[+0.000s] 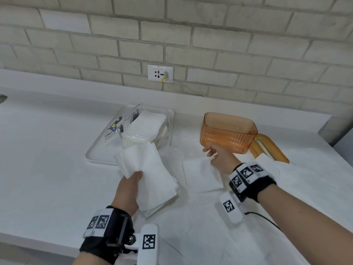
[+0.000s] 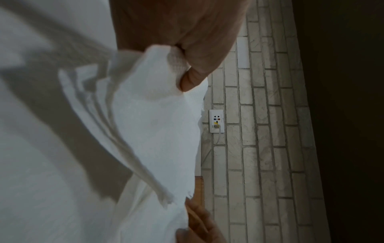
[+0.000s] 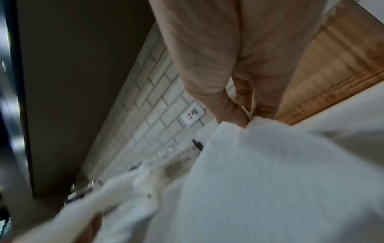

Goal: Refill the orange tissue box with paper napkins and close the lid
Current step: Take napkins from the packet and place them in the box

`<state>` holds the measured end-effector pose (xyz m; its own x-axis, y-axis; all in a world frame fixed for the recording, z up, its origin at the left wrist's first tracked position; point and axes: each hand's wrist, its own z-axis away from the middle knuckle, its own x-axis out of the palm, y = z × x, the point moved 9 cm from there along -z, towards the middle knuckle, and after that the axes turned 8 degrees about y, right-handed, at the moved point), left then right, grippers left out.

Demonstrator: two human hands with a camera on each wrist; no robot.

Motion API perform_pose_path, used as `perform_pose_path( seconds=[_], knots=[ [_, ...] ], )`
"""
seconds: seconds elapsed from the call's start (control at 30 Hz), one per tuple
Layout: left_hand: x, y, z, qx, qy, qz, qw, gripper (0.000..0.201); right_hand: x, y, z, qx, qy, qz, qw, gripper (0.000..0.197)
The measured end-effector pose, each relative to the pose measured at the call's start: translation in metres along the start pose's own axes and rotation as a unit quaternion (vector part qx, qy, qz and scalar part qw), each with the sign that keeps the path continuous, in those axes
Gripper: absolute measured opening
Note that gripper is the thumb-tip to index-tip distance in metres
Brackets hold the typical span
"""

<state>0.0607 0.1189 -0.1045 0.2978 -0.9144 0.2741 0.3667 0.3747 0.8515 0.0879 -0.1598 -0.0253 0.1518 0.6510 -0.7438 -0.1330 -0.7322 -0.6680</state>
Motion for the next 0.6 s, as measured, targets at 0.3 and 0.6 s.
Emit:
perform_pose_path(
  seconds=[0.3, 0.6],
  knots=[
    [0.008, -0.002, -0.004, 0.001, 0.0, 0.009, 1.0, 0.034, 0.024, 0.031, 0.016, 0.083, -0.001, 0.171, 0.982, 0.062],
    [0.019, -0.01, -0.005, -0.008, -0.013, 0.005, 1.0, 0.032, 0.035, 0.036, 0.004, 0.175, -0.044, 0.206, 0.962, 0.061]
  ],
)
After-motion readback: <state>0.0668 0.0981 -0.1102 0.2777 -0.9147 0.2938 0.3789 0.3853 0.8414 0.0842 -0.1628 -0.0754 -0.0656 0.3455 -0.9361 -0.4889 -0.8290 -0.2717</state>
